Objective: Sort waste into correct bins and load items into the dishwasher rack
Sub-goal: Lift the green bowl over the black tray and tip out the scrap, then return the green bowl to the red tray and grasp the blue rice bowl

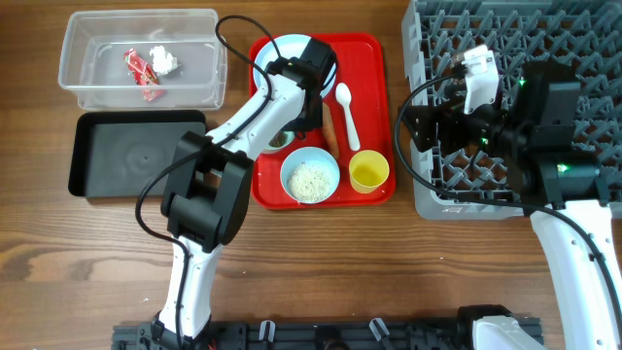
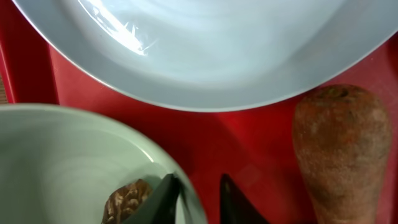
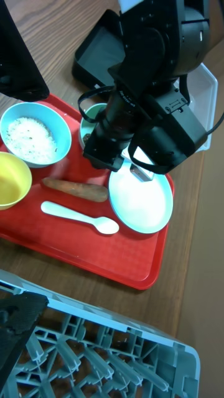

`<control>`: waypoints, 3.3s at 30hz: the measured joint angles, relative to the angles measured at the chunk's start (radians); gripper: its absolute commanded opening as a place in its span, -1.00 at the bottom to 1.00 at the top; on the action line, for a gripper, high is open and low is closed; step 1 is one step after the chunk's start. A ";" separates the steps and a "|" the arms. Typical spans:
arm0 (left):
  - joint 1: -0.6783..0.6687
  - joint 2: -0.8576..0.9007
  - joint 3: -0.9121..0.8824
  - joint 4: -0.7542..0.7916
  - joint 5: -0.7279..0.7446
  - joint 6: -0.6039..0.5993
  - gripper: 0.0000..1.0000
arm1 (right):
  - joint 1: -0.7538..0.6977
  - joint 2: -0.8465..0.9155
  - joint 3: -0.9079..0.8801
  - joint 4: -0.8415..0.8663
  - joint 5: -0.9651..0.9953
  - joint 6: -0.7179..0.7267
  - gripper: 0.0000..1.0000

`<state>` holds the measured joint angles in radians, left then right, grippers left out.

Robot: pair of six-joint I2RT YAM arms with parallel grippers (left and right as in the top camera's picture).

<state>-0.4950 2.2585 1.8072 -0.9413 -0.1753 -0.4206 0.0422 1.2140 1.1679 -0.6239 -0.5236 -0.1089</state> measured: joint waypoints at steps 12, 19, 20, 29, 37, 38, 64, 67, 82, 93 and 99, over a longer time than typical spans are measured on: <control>-0.002 -0.008 0.008 -0.026 0.000 -0.003 -0.92 | 0.000 0.000 0.000 0.000 0.000 0.000 0.99; 0.001 -0.116 0.058 -0.077 0.114 0.008 -0.92 | 0.000 0.000 0.000 0.000 0.000 0.000 0.99; 0.006 -0.150 0.061 -0.092 0.128 0.011 -0.92 | 0.000 0.000 0.000 0.000 0.000 0.000 0.99; 0.333 -0.378 0.079 -0.303 0.343 0.069 -0.92 | 0.000 0.000 0.000 0.000 0.000 0.000 0.99; 0.738 -0.378 -0.020 -0.357 0.771 0.372 -0.92 | 0.000 0.000 0.000 -0.005 0.000 0.000 1.00; 0.781 -0.378 -0.053 -0.331 0.818 0.397 -0.92 | 0.000 0.000 0.000 -0.006 0.000 0.000 1.00; 1.257 -0.377 -0.479 0.000 1.711 0.498 -0.92 | 0.000 0.000 0.000 -0.006 0.000 0.000 0.99; 1.249 -0.377 -0.478 0.001 1.715 0.498 -0.92 | 0.000 0.000 0.000 -0.004 0.000 0.000 0.99; 0.260 -0.520 -0.265 0.226 0.597 0.366 -0.92 | 0.000 0.000 0.000 -0.003 0.000 0.000 0.99; -0.015 -0.201 -0.265 0.298 0.119 0.362 -0.92 | 0.000 0.000 0.000 -0.016 0.000 0.000 0.99; -0.014 -0.201 -0.265 0.267 0.093 0.362 -0.89 | 0.000 0.000 0.000 -0.018 0.000 0.000 0.99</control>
<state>-0.5095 2.0575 1.5421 -0.6739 -0.0826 -0.0586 0.0422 1.2140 1.1679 -0.6422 -0.5232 -0.1089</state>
